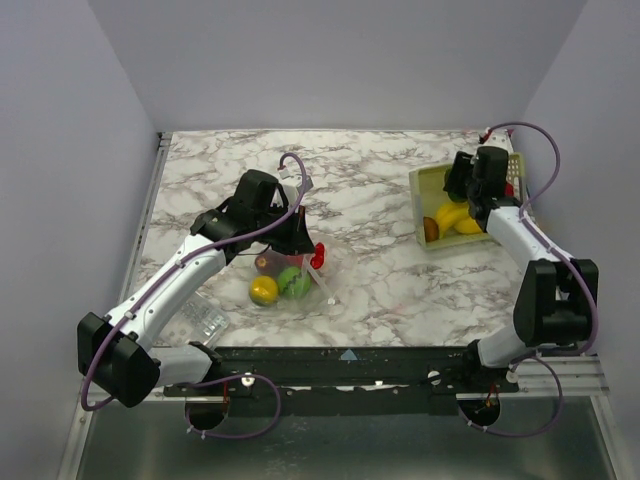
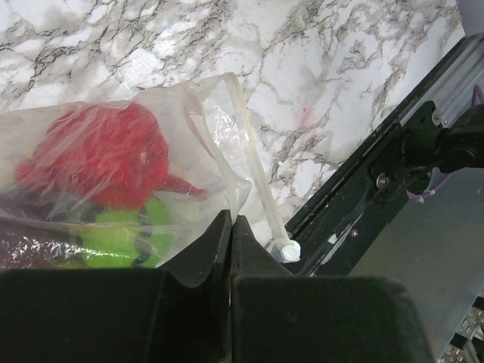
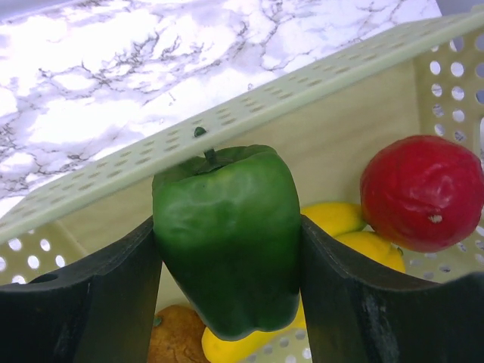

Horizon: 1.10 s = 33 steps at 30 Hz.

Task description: Place the food in the zip-top bag and seal the zipper

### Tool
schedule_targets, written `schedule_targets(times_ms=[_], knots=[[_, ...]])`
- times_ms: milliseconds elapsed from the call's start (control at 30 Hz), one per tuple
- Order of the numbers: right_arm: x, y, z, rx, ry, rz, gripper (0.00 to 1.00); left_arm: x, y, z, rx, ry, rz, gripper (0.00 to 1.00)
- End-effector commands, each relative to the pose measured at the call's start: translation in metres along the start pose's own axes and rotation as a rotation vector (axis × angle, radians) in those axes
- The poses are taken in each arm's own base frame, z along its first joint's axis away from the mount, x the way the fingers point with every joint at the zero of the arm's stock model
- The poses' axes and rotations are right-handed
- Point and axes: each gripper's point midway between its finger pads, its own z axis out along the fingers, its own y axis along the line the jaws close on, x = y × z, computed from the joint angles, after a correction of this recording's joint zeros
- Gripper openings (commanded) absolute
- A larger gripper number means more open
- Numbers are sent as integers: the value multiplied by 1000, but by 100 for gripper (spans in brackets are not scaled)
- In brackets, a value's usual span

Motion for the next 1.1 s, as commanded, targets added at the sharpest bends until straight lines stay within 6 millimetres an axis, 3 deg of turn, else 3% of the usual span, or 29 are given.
schedule_targets(times_ms=[0, 167, 300, 500, 567, 700, 867, 967, 1067], knots=[[20, 4, 10, -7, 45, 1, 32, -4, -6, -2, 30, -11, 2, 0], [44, 3, 35, 23, 137, -12, 33, -3, -6, -3, 30, -11, 1, 0], [54, 3, 50, 37, 185, -18, 42, -3, -6, -3, 29, -12, 3, 0], [43, 17, 43, -20, 198, 39, 47, -3, -5, -3, 28, -11, 4, 0], [35, 24, 32, -53, 197, 76, 40, -3, -6, -3, 28, -12, 4, 0], [23, 51, -4, -209, 197, 172, 36, -4, -7, -3, 35, -13, 4, 0], [25, 89, -55, -415, 203, 240, 32, -4, -8, -4, 40, -13, 5, 0], [27, 122, -95, -594, 190, 248, 31, -4, -9, -4, 42, -15, 5, 0], [28, 164, -150, -859, 175, 225, 31, -4, -9, -4, 43, -15, 5, 0]])
